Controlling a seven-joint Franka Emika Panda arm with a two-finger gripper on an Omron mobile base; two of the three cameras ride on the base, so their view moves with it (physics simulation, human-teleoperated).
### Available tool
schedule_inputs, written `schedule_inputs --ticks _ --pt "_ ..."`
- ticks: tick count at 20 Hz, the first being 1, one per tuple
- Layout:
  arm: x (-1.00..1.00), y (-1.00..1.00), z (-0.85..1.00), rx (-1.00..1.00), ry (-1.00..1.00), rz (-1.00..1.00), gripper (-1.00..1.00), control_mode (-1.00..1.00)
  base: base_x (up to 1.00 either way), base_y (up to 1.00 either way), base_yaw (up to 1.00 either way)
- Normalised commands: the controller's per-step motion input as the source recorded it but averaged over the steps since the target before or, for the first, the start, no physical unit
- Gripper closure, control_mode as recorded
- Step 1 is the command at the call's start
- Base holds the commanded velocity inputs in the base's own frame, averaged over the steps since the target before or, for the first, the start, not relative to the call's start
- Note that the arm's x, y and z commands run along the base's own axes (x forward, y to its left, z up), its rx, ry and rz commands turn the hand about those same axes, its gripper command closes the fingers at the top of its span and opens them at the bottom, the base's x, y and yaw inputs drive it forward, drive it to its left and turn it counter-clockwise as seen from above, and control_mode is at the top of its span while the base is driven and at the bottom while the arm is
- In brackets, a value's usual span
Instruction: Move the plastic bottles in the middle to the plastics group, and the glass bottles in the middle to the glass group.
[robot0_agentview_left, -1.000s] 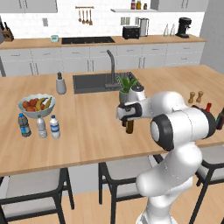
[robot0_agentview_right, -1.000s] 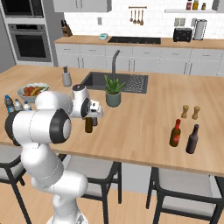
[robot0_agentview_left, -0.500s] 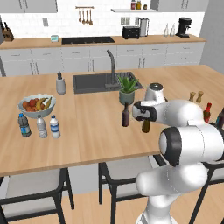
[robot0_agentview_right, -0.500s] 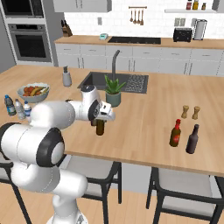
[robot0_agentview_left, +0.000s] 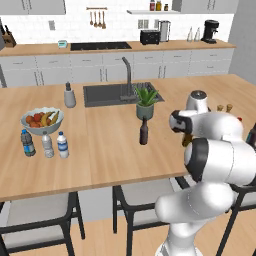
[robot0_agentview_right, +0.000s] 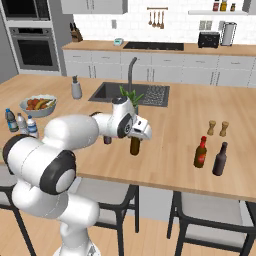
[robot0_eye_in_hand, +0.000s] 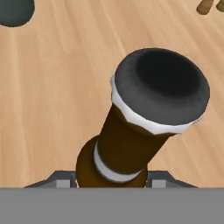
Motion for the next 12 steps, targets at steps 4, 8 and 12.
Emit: schedule_inputs --ticks 4,8,12 --pt "0.00 -0.92 -0.19 0.01 0.03 -0.15 1.00 -1.00 0.00 0.00 0.00" --pt "0.00 -0.90 -0.31 0.03 0.00 -0.11 1.00 -1.00 0.00 0.00 0.00" --pt "0.00 -0.71 -0.09 0.00 -0.01 -0.08 1.00 -1.00 0.00 0.00 0.00"
